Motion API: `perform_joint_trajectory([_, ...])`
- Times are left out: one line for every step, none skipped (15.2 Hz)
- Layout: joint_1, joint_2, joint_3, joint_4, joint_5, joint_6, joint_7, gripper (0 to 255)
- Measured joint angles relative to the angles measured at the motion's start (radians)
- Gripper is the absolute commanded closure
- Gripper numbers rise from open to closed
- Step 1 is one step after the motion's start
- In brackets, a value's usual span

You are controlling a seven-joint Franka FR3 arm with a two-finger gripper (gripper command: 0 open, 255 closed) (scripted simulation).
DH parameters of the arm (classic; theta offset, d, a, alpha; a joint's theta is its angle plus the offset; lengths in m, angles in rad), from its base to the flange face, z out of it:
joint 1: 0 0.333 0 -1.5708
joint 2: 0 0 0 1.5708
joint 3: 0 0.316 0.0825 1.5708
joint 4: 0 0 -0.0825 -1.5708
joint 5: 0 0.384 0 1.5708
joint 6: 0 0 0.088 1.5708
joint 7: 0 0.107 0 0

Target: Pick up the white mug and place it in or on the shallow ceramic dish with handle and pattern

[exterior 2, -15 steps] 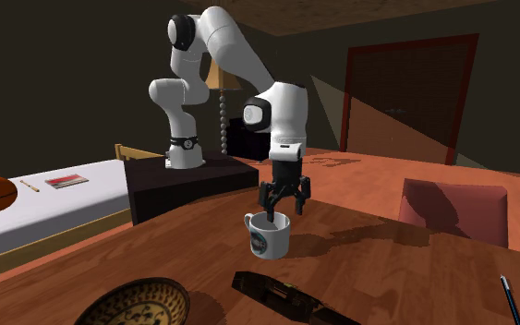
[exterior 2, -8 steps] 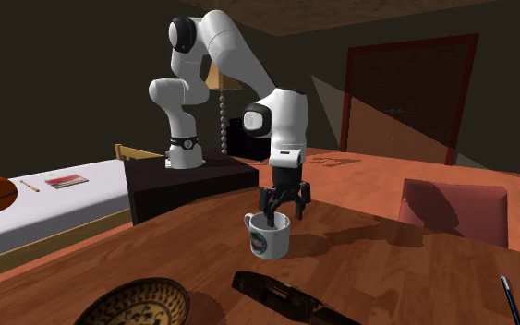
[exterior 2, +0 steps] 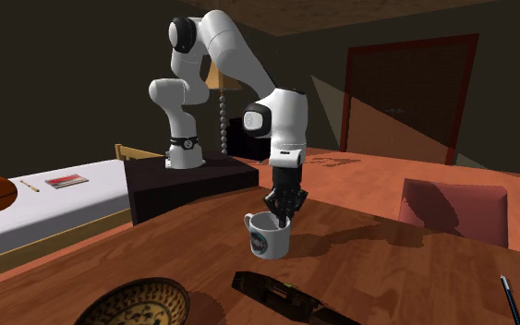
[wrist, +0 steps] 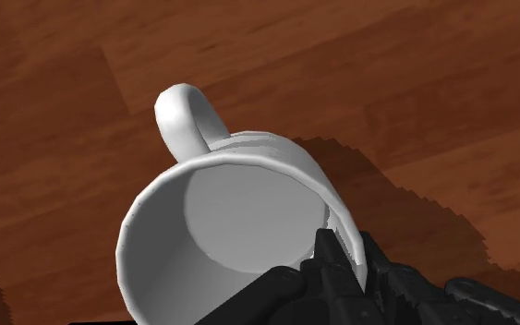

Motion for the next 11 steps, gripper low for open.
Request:
perform_joint_trajectory([0.0, 0.0, 0.0, 0.0, 0.0, 0.0, 0.0, 255])
perform_joint_trajectory([0.0, 0.0, 0.0, 0.0, 0.0, 0.0, 0.0, 255])
perform_joint_trajectory([0.0, 0.0, 0.0, 0.0, 0.0, 0.0, 0.0, 255])
perform_joint_trajectory([0.0, 0.0, 0.0, 0.0, 0.0, 0.0, 0.0, 255])
perform_joint_trajectory([-0.001, -0.006, 0.001, -0.003, 0.001, -0.003, -0.001, 255])
perform_joint_trajectory([-0.002, -0.013, 0.002, -0.006, 0.002, -0.008, -0.002, 255])
perform_joint_trajectory([-0.004, -0.022, 0.003, -0.007, 0.003, -0.015, -0.005, 255])
perform_joint_trajectory([-0.005, -0.032, 0.005, -0.01, 0.005, -0.022, -0.006, 255])
perform_joint_trajectory([-0.005, -0.041, 0.006, -0.01, 0.006, -0.031, -0.007, 255])
perform_joint_trajectory([-0.007, -0.051, 0.008, -0.013, 0.008, -0.038, -0.009, 255])
perform_joint_trajectory([-0.007, -0.061, 0.009, -0.015, 0.009, -0.047, -0.009, 255])
